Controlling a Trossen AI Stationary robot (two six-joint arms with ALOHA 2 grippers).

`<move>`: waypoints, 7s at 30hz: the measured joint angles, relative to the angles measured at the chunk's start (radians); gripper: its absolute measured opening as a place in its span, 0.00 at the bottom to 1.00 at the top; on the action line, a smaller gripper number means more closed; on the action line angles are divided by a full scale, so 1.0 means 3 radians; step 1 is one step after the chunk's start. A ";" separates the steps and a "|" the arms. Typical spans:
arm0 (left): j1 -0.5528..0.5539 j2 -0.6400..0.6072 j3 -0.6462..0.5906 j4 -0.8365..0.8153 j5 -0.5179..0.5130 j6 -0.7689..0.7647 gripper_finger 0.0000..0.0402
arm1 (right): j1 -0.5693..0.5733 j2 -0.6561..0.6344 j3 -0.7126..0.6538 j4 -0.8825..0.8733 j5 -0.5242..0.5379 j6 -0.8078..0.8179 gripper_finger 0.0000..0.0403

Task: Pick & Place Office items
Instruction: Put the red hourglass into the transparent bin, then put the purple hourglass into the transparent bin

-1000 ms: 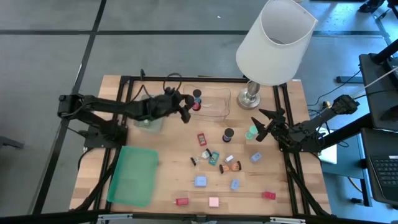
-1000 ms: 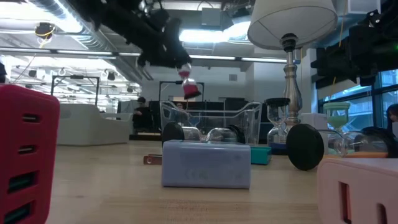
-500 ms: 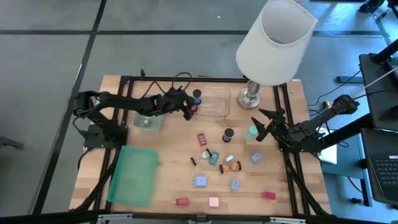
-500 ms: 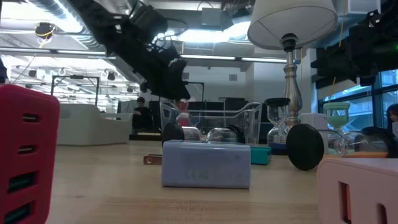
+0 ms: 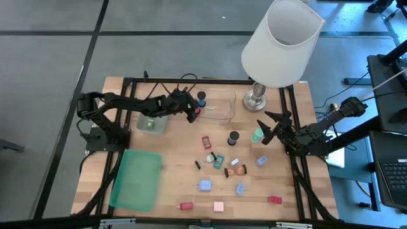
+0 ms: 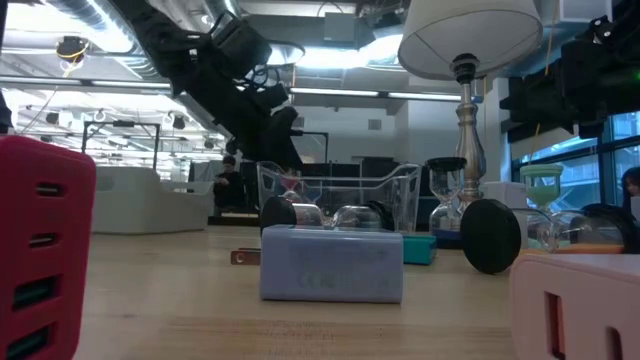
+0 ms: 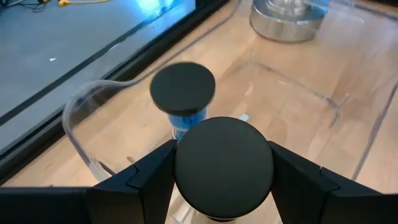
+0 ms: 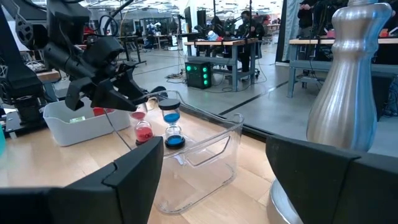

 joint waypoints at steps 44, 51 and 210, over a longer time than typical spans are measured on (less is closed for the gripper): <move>-0.0079 -0.0406 0.0048 0.0048 0.0054 0.0741 0.65 | 0.0000 -0.0001 -0.0001 0.0000 0.0000 0.0000 0.72; -0.0348 -0.0792 0.0050 0.0037 0.0063 0.0409 0.65 | 0.0000 -0.0001 0.0000 0.0000 0.0000 0.0000 0.72; -0.1418 -0.0875 0.0050 -0.0588 -0.0650 0.0731 0.64 | -0.1895 0.3332 0.3346 -0.1772 -0.2907 0.0119 0.53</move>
